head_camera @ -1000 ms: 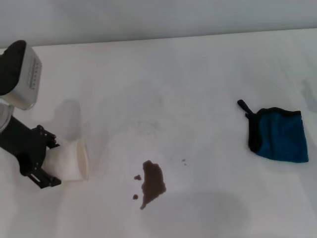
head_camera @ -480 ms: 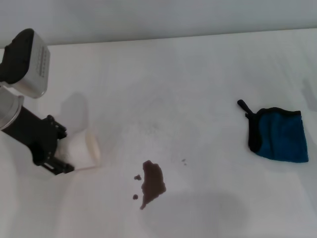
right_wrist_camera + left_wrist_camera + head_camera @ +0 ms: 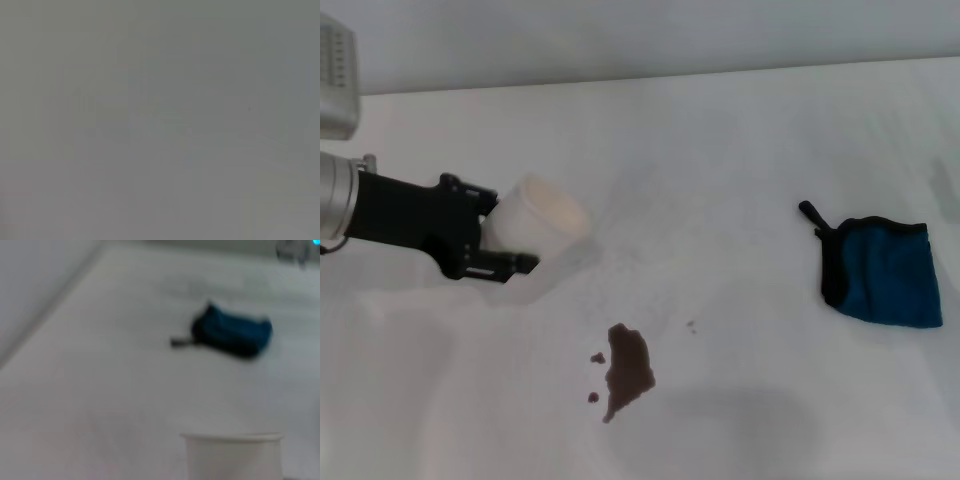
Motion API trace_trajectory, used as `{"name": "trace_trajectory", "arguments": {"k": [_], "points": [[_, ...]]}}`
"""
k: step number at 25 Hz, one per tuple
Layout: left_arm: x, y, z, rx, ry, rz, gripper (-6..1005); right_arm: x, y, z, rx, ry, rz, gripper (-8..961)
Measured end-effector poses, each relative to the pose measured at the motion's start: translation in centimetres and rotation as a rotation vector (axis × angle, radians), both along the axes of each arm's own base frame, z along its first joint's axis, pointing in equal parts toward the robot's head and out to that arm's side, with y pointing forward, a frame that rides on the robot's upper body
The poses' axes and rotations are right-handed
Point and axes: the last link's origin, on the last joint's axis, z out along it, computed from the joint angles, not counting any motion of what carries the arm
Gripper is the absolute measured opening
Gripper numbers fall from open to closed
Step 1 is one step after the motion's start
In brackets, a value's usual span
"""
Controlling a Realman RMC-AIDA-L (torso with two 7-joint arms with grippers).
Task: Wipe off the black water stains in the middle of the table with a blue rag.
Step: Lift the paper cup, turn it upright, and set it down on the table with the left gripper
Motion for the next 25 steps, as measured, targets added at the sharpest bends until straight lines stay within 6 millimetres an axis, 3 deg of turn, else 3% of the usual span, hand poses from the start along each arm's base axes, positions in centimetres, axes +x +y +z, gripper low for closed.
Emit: {"name": "trace_trajectory", "arguments": {"k": [9, 17, 25], "points": [[-3.6, -3.2, -1.9, 0.192, -0.299, 0.043, 601, 0.1, 0.6, 0.3, -0.006, -0.019, -0.006, 670], [-7.3, -6.4, -4.6, 0.316, -0.325, 0.1, 595, -0.1, 0.8, 0.3, -0.016, -0.025, 0.003, 668], [-8.7, -8.0, -5.3, 0.447, -0.36, 0.103, 595, 0.1, 0.6, 0.2, -0.022, -0.028, 0.0, 666]]}}
